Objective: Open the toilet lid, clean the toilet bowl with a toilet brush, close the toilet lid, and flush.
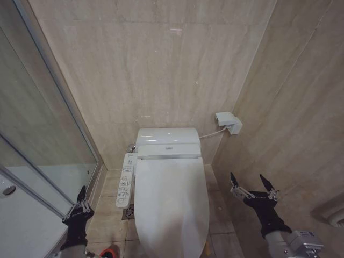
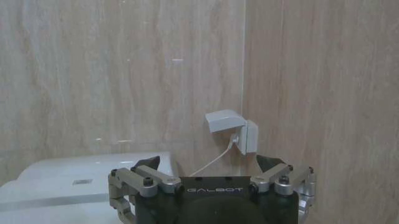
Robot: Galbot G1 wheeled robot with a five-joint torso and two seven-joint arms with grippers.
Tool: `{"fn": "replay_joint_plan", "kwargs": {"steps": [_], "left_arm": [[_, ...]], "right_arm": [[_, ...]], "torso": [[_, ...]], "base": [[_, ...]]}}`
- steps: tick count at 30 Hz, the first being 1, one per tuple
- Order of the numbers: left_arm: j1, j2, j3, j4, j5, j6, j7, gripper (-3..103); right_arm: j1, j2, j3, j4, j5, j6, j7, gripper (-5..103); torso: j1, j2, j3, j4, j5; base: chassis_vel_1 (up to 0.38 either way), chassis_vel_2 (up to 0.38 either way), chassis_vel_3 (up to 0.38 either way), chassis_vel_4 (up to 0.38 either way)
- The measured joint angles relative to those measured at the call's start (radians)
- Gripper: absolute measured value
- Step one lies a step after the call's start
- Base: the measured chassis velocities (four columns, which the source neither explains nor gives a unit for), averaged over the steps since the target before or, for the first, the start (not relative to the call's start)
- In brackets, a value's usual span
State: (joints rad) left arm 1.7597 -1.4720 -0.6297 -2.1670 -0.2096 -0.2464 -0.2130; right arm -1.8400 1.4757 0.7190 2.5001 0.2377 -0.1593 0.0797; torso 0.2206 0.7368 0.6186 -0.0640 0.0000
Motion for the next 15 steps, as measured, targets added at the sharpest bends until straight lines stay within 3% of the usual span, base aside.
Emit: {"fn": "replay_joint_plan", "kwargs": {"steps": [4,7,8,15], "left_arm": [[0.040,-0.007,0.019,-0.033,0.038,-0.011,0.005,0],[0.087,-0.006,0.028,-0.076,0.074,-0.030,0.040,0],[0.096,-0.010,0.030,-0.087,0.081,-0.030,0.049,12],[0.135,-0.036,0.020,-0.120,0.123,-0.046,0.081,12]], "right_arm": [[0.000,0.000,0.000,0.000,0.000,0.000,0.000,100],[0.000,0.000,0.000,0.000,0.000,0.000,0.000,100],[0.000,0.000,0.000,0.000,0.000,0.000,0.000,100],[0.000,0.000,0.000,0.000,0.000,0.000,0.000,100]], "torso": [[0.000,0.000,0.000,0.0000,0.0002],[0.000,0.000,0.000,0.0000,0.0002],[0.000,0.000,0.000,0.0000,0.0002],[0.000,0.000,0.000,0.0001,0.0001]], "base": [[0.000,0.000,0.000,0.000],[0.000,0.000,0.000,0.000],[0.000,0.000,0.000,0.000],[0.000,0.000,0.000,0.000]]}}
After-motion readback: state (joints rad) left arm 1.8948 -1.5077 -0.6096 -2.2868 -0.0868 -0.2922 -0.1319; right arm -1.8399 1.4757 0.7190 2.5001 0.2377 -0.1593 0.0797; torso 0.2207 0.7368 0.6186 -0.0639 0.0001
